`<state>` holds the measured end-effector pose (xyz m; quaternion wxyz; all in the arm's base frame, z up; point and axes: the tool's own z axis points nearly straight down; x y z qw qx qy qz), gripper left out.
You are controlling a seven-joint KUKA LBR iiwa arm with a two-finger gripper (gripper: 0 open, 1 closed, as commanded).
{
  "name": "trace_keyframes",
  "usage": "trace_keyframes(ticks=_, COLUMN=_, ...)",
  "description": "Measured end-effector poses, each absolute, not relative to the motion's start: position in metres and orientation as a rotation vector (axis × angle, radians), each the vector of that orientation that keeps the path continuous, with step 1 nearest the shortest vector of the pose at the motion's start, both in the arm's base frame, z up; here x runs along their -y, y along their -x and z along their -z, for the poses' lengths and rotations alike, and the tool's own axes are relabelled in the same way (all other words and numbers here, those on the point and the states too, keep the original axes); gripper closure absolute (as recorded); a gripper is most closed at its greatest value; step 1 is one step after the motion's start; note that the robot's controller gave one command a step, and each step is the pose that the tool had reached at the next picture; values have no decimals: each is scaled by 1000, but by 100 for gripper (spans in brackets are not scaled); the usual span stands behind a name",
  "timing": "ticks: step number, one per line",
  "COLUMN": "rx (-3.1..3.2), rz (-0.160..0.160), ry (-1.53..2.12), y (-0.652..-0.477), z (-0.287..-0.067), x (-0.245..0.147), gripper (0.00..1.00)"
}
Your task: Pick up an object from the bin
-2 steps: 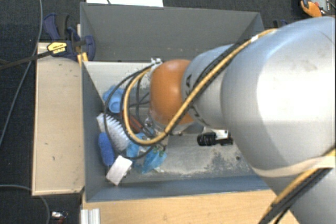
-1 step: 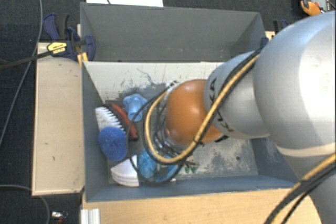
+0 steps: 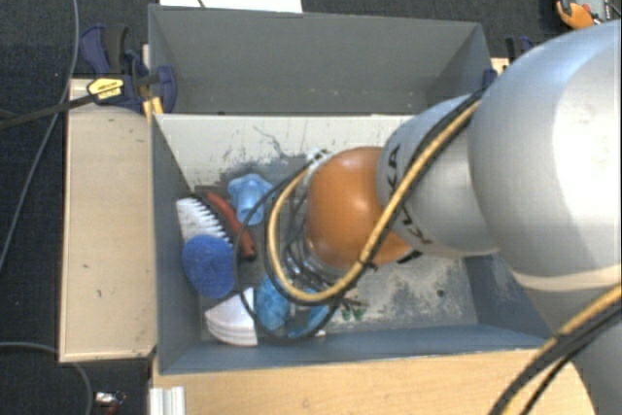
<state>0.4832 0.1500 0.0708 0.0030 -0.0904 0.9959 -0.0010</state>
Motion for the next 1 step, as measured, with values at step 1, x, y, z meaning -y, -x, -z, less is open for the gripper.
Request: trace_keyframes(ticks=1, rx=-3123, rz=3, ry=281, y=-483, z=-81, x=-150, gripper=100)
